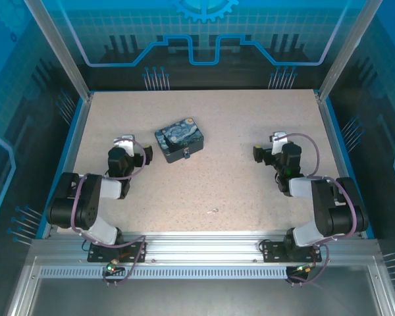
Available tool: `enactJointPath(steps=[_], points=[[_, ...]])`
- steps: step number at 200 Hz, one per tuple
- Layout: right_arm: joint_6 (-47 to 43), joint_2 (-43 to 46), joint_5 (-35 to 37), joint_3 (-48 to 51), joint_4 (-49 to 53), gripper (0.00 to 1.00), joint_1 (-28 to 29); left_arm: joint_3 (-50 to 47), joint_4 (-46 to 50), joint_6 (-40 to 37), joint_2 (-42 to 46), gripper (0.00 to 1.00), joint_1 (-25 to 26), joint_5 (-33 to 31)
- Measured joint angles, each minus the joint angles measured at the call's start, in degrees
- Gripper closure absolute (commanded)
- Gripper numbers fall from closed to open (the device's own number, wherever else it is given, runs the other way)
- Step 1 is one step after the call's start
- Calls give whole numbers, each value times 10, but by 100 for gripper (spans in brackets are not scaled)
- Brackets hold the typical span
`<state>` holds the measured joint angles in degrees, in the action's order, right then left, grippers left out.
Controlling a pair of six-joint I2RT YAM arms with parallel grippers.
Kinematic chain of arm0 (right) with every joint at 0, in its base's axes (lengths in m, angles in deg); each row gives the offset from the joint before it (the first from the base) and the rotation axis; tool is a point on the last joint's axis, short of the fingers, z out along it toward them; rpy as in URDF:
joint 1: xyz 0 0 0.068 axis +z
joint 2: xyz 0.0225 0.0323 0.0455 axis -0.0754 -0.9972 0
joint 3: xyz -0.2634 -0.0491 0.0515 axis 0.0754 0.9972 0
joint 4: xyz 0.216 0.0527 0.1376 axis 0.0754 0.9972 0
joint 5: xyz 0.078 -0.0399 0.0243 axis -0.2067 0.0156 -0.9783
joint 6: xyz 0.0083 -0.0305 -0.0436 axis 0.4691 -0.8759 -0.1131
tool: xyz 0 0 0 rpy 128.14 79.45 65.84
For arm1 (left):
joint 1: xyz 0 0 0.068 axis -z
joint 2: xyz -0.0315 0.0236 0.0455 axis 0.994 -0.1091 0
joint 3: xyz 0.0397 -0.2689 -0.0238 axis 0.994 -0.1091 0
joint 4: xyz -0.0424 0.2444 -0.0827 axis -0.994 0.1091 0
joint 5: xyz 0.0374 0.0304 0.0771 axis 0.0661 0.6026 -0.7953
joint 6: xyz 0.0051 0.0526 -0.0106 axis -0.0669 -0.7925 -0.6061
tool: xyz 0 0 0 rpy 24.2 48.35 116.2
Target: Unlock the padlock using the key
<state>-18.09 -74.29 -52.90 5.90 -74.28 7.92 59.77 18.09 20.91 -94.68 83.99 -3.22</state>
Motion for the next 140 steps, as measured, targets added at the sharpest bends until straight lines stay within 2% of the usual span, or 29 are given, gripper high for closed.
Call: enactJointPath(steps=[140], points=[[0,0,-7,0,0,0,-3,0,0,0,0,1,0,13]])
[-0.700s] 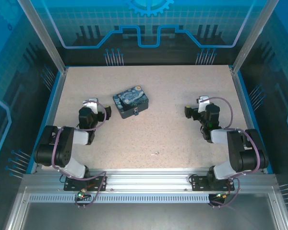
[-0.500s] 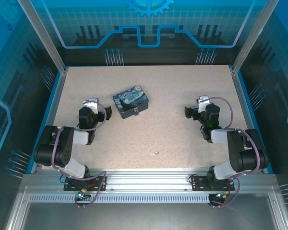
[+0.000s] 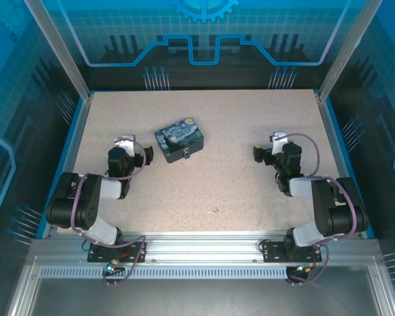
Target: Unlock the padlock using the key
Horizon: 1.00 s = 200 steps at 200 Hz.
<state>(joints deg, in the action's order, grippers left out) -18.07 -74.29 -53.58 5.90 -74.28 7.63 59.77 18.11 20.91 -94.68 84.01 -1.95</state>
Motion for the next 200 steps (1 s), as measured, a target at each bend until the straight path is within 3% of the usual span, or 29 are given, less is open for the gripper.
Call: enactJointPath(steps=[23,43,88,124,174,200], points=[[0,3,-6,-4,15,0,-1,-9,-12,0,4,1,0,0],[7,39,-10,-31,105,0,-13,-29,2,0,44,1,0,0],[54,240,-6,-137,320,0,5,-15,101,28,215,1,5,9],[139,269,-5,-214,500,3,117,31,195,125,303,1,33,51],[275,204,-9,-189,689,8,360,20,270,224,373,1,163,96],[339,181,-15,-176,746,15,428,-11,279,256,404,1,196,99]])
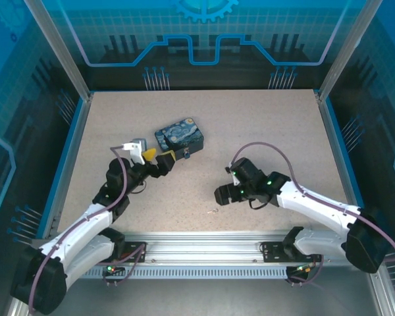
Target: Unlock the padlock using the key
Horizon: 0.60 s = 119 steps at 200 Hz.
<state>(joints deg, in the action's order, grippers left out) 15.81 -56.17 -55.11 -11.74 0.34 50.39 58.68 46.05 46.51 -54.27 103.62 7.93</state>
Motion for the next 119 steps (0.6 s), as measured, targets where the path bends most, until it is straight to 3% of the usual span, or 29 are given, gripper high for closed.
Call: enactJointPath(steps=[42,66,119], points=[[78,-45,-39,23,1,27,24,-10,10,17,4,1,5,-1],[115,-79,-63,25,-35,41,33,-10,21,17,4,1,6,-2],[191,-124,-89,26,-78,50,43,-10,38,17,4,1,8,-15]])
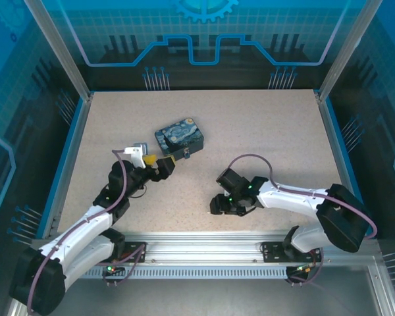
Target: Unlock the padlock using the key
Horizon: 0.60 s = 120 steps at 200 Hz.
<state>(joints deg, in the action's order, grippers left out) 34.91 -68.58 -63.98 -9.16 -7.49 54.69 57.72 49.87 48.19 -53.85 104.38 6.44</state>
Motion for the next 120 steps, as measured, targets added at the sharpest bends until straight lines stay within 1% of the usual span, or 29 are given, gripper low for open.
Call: enactJointPath(steps=[41,81,120], points=[[31,-16,-11,8,-31,58,0,0,5,0,0,1,2,-6],[42,-33,-12,13,-52,60,0,1,5,0,-5,1,2,-10],[45,-45,-13,15,-63,66,0,1,4,1,-21,1,3,-10]])
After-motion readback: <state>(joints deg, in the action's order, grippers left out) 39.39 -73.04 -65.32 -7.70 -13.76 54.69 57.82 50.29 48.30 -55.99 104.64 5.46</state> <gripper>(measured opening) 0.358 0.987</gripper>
